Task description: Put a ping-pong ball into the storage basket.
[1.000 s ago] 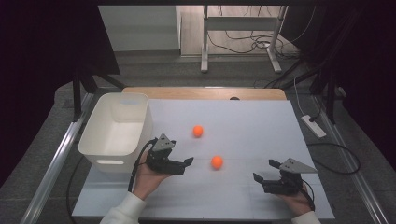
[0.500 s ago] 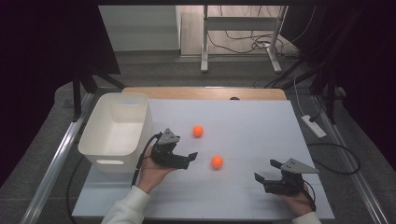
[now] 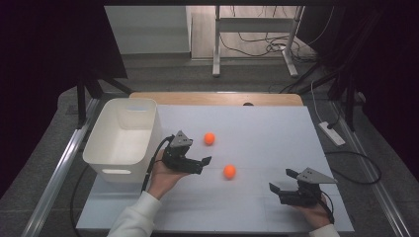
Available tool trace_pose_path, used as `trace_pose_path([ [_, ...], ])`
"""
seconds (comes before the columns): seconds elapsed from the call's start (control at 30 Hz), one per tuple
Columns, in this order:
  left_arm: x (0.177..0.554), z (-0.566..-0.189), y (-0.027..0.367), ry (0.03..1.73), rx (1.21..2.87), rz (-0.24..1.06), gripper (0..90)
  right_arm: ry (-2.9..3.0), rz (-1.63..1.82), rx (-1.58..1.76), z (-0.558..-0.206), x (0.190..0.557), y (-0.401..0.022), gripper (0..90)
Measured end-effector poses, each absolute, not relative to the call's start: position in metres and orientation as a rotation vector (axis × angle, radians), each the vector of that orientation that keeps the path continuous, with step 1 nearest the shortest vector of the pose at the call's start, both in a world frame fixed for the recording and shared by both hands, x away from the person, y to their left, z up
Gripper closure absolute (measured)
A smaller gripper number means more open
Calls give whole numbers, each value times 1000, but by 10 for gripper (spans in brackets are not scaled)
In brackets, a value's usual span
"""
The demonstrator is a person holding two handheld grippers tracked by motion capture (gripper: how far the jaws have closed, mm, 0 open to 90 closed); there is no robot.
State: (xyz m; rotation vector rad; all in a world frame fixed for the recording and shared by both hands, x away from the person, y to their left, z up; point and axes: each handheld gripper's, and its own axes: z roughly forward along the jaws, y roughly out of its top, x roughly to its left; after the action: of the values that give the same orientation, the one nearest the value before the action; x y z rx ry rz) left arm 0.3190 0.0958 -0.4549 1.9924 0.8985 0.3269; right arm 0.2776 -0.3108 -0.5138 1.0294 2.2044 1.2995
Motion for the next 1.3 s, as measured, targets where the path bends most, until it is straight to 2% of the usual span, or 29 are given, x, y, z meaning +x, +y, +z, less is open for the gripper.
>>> trace_pose_path([
  [1.3, 342, -442, 81, 874, 2023, 347, 82, 2206, 1286, 1045, -515, 277, -312, 132],
])
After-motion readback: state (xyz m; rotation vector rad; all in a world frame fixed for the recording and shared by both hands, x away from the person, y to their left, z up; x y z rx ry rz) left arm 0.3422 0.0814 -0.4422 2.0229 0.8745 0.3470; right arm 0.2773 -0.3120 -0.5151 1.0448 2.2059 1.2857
